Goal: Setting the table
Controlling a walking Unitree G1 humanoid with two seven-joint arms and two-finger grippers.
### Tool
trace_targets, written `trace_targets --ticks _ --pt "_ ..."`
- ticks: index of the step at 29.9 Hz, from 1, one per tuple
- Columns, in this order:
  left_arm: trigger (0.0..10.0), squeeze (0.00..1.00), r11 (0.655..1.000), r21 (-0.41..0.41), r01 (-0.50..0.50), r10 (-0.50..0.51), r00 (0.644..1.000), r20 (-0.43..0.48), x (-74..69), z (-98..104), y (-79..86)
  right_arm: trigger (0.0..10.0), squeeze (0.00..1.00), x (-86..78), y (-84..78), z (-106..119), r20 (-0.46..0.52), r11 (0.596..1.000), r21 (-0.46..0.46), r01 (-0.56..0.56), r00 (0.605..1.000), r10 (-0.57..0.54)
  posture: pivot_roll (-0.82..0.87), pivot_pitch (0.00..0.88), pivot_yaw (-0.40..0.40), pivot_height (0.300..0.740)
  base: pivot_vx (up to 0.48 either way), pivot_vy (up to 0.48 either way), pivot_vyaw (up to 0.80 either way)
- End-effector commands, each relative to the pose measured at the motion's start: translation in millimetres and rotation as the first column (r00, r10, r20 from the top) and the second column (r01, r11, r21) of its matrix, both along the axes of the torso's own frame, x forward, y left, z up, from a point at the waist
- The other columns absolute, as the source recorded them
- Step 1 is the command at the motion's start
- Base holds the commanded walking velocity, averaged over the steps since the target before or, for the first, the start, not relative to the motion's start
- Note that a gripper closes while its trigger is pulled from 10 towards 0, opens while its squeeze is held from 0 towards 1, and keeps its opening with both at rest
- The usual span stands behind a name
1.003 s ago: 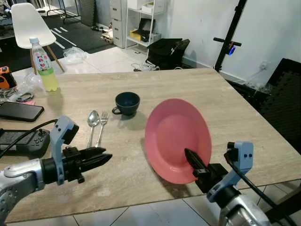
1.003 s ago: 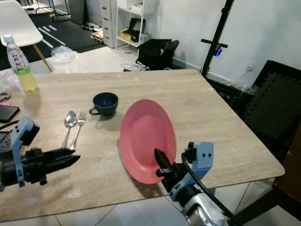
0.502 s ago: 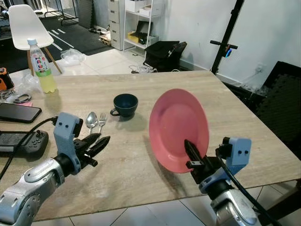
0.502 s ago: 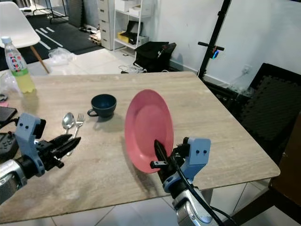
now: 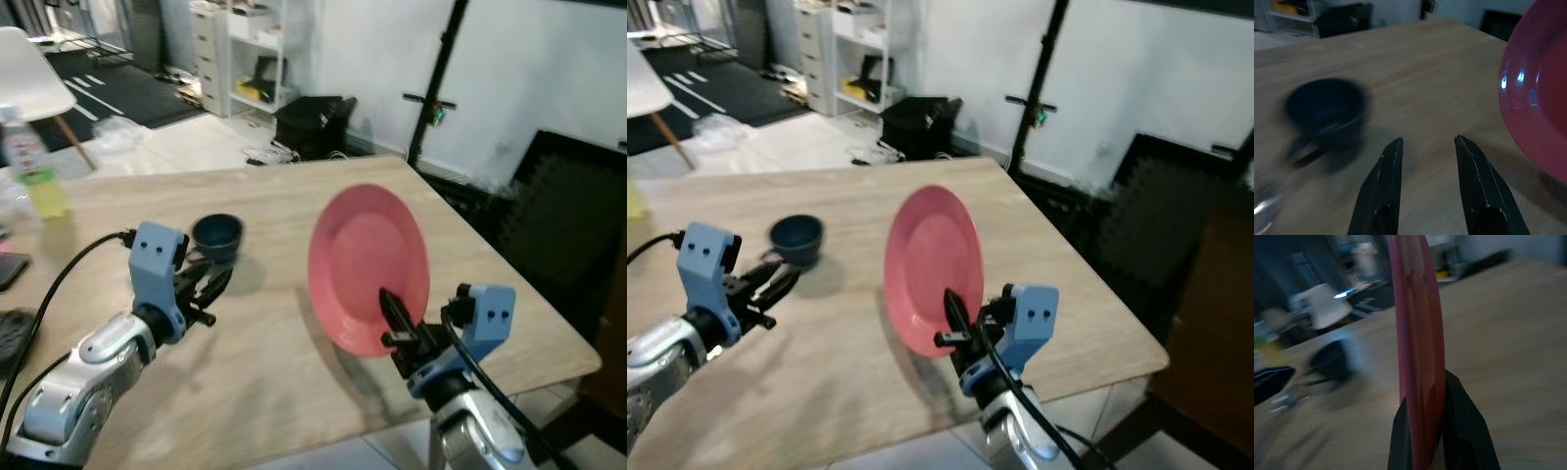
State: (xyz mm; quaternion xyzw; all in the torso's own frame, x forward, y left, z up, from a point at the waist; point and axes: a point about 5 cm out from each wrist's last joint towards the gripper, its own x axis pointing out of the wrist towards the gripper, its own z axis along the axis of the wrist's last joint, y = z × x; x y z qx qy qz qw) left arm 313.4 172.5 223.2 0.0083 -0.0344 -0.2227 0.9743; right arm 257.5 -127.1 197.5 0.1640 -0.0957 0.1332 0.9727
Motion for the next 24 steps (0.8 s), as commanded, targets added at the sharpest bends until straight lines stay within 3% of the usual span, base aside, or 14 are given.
trace_targets --ticks 1,4,24 --pt "10.0 0.00 1.000 0.018 0.011 -0.011 1.000 -0.020 -0.8 -5.6 -1.8 10.0 0.00 -0.6 -5.2 -0.8 0.001 0.999 0.003 0.032 0.999 -0.032 0.05 0.082 0.017 0.740 0.368 -0.304 -0.80" --pt "10.0 0.00 0.999 0.025 0.028 -0.027 1.000 -0.015 -1.7 -5.5 -3.6 10.0 0.00 -0.2 -5.5 -0.4 0.003 0.999 0.007 0.037 0.999 -0.037 0.05 0.086 0.020 0.740 0.109 -0.339 -0.80" --pt "10.0 0.00 0.999 0.007 0.051 -0.051 0.999 -0.005 -1.6 -7.0 -5.1 10.0 0.00 0.9 -6.4 -4.5 -0.005 0.999 0.010 0.049 0.999 -0.049 0.05 0.087 0.021 0.740 0.000 0.000 0.00"
